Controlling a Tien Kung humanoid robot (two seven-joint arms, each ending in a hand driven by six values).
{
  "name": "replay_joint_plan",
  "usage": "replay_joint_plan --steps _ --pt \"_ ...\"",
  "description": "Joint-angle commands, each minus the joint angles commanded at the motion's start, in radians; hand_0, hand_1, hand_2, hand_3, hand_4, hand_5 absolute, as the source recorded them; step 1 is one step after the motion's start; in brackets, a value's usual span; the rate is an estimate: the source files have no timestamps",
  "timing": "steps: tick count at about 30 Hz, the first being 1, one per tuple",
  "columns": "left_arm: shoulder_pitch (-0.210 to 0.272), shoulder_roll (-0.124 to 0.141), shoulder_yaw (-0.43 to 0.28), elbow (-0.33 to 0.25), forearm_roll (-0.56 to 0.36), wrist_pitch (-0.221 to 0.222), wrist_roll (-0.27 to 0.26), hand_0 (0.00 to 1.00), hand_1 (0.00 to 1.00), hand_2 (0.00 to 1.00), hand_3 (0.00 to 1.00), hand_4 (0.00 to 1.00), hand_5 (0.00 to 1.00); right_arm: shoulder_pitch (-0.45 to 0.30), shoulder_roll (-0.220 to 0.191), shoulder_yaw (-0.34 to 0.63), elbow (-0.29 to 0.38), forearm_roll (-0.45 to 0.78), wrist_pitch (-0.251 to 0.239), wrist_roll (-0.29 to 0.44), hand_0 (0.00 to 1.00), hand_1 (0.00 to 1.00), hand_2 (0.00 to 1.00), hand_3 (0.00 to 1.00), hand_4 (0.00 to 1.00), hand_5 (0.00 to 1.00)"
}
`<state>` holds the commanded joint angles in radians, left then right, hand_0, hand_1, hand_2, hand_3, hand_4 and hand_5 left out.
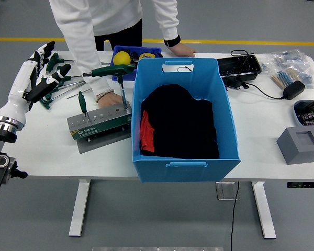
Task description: Lift tool from toolbox,place it in box,lift tool from toolbox,place it in box
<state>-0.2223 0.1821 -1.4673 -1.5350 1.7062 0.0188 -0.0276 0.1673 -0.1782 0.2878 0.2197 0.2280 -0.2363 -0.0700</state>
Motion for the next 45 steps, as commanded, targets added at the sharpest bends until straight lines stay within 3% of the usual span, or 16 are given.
replay_joint_plan --steps 4,9,13,20,21,22,26,27,32,33,38,39,44,45 --pt "-0.086 0.016 0.096 -0.017 0.169 -0.028 0.112 0.996 0.998 0.998 0.998 0.998 0.654 0.0 -0.002 0.004 -0.001 -0.004 0.001 -0.001 0.639 0.619 0.701 0.55 0.779 0.671" --pt "-0.201 0.015 0.214 0.014 0.372 -0.087 0.27 0.978 0.998 0.998 0.998 0.998 0.635 0.001 -0.006 0.01 -0.003 -0.013 0.002 -0.003 0.639 0.619 0.701 0.55 0.778 0.67" --pt "-0.3 -0.004 0.309 0.069 0.419 -0.109 0.366 0.978 0.998 0.998 0.998 0.998 0.635 0.001 -0.007 0.01 -0.003 -0.008 0.003 -0.002 0.639 0.619 0.701 0.55 0.778 0.67" --pt "-0.396 -0.026 0.386 0.164 0.416 -0.165 0.429 0.95 0.998 0.998 0.998 0.998 0.635 0.001 -0.01 0.015 -0.005 -0.016 0.003 -0.005 0.64 0.619 0.701 0.55 0.778 0.67" --pt "-0.407 -0.028 0.396 0.179 0.417 -0.176 0.436 0.89 0.972 0.998 0.955 0.998 0.648 0.001 -0.01 0.017 -0.006 -0.019 0.003 -0.006 0.64 0.618 0.701 0.55 0.779 0.67" --pt "-0.415 -0.029 0.405 0.193 0.419 -0.182 0.441 0.89 0.972 0.998 0.955 0.998 0.648 0.001 -0.011 0.019 -0.006 -0.022 0.003 -0.006 0.64 0.618 0.701 0.55 0.779 0.67" --pt "-0.445 -0.031 0.447 0.251 0.423 -0.187 0.449 0.89 0.972 0.998 0.955 0.998 0.648 0.0 -0.012 0.026 -0.007 -0.034 0.002 -0.01 0.64 0.618 0.701 0.55 0.779 0.67" --pt "-0.452 -0.031 0.456 0.264 0.425 -0.186 0.45 0.85 0.894 0.894 0.871 0.998 0.656 0.0 -0.012 0.028 -0.007 -0.037 0.002 -0.01 0.64 0.618 0.701 0.55 0.779 0.669" --pt "-0.488 -0.038 0.486 0.335 0.452 -0.169 0.466 0.85 0.894 0.894 0.871 0.998 0.656 0.002 -0.013 0.04 -0.007 -0.056 0.001 -0.016 0.64 0.618 0.701 0.55 0.779 0.669" --pt "-0.493 -0.04 0.488 0.342 0.458 -0.169 0.471 0.747 0.797 0.782 0.785 0.998 0.645 0.002 -0.012 0.042 -0.007 -0.058 0.001 -0.017 0.64 0.618 0.702 0.55 0.779 0.669" --pt "-0.51 -0.048 0.5 0.37 0.493 -0.17 0.499 0.747 0.797 0.782 0.785 0.998 0.645 0.001 -0.011 0.043 -0.008 -0.056 0.001 -0.018 0.64 0.618 0.702 0.55 0.779 0.669" --pt "-0.513 -0.05 0.503 0.377 0.499 -0.171 0.503 0.664 0.68 0.647 0.687 0.998 0.648 0.001 -0.011 0.044 -0.008 -0.057 0.0 -0.018 0.64 0.618 0.702 0.55 0.779 0.67" --pt "-0.519 -0.056 0.516 0.403 0.504 -0.172 0.51 0.664 0.68 0.647 0.687 0.998 0.648 -0.001 -0.011 0.051 -0.008 -0.068 0.0 -0.021 0.64 0.618 0.702 0.55 0.779 0.67" --pt "-0.519 -0.056 0.518 0.406 0.503 -0.173 0.511 0.583 0.583 0.559 0.608 0.998 0.654 -0.001 -0.011 0.052 -0.008 -0.07 -0.001 -0.021 0.641 0.62 0.702 0.55 0.779 0.671"
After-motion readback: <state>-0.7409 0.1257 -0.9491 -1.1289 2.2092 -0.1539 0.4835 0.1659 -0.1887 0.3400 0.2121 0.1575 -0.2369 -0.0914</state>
